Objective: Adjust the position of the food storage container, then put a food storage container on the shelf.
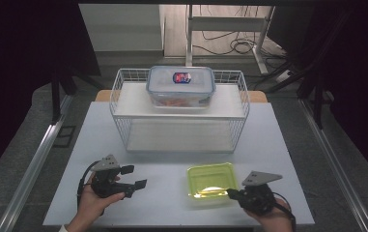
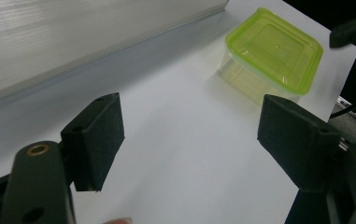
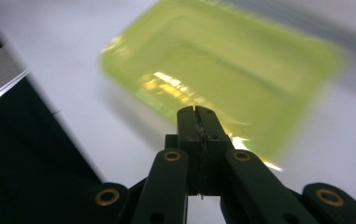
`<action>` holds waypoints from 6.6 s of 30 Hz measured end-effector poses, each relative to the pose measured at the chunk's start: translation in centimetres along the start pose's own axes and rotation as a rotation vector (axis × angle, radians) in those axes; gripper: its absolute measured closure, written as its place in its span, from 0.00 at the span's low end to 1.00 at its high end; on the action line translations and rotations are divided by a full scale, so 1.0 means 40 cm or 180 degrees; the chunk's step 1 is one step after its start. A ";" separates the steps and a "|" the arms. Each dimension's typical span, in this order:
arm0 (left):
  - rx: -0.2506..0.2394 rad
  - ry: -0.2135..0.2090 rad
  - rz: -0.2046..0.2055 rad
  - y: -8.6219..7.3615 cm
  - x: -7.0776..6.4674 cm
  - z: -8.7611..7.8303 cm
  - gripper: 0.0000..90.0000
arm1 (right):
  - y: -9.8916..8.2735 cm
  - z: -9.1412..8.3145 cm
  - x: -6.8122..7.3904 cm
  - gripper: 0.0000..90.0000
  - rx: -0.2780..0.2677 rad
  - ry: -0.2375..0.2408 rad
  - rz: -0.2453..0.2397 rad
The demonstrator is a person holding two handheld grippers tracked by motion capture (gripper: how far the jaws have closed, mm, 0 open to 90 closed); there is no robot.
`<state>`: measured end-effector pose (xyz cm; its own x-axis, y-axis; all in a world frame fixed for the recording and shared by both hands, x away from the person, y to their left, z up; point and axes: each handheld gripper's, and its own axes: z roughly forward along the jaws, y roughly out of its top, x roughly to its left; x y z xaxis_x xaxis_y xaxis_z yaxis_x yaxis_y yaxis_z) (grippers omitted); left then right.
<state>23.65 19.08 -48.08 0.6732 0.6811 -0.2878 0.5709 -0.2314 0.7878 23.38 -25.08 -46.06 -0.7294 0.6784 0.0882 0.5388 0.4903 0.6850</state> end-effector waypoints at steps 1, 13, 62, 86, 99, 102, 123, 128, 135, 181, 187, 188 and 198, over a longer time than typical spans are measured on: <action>-0.0003 0.0002 -0.0001 0.000 0.000 0.000 0.25 | -0.004 -0.009 -0.015 0.99 -0.0011 -0.0130 0.0072; 0.0014 0.0008 -0.0003 0.000 0.001 0.004 0.25 | -0.040 0.041 -0.083 0.99 0.0232 -0.0477 0.0387; 0.0118 0.0034 -0.0132 -0.011 0.012 0.023 0.25 | 0.072 0.135 -0.011 0.65 -0.0175 0.0112 0.0378; 0.0181 -0.0114 -0.0505 0.005 0.032 0.075 0.26 | 0.094 0.154 -0.001 0.48 -0.0303 0.0343 0.0591; 0.0347 -0.0272 -0.0690 0.022 0.032 0.158 0.34 | 0.112 0.190 -0.003 0.48 -0.0245 0.0370 0.0683; 0.0383 -0.0301 -0.0703 0.027 0.027 0.175 0.36 | 0.117 0.197 -0.006 0.49 -0.0242 0.0352 0.0695; 0.0430 -0.0353 -0.0727 0.023 0.023 0.193 0.70 | 0.106 0.236 -0.024 0.67 -0.0068 0.0555 0.0918; 0.0417 -0.0359 -0.0670 0.021 0.017 0.187 0.72 | 0.103 0.231 -0.023 0.70 -0.0075 0.0607 0.0942; 0.0376 -0.0340 -0.0617 0.018 0.003 0.175 0.75 | 0.099 0.221 -0.016 0.75 -0.0126 0.0640 0.0988; -0.0056 -0.0307 -0.0377 0.031 -0.027 0.091 0.89 | 0.122 0.148 0.035 0.88 -0.0536 0.0524 0.0706; -0.0128 -0.0287 -0.0303 0.044 -0.037 0.073 0.89 | 0.130 0.135 0.041 0.88 -0.0607 0.0508 0.0649; -0.0136 -0.0278 -0.0286 0.045 -0.038 0.071 0.89 | 0.131 0.134 0.042 0.88 -0.0630 0.0504 0.0622; -0.0222 -0.0259 -0.0223 0.060 -0.043 0.047 0.89 | 0.153 0.109 0.060 0.88 -0.0732 0.0435 0.0475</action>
<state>24.74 16.06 -46.72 0.6704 0.6347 -0.3844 0.5857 -0.1346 0.7993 26.76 -18.07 -44.80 -0.7077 0.6460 0.2861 0.5462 0.2435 0.8015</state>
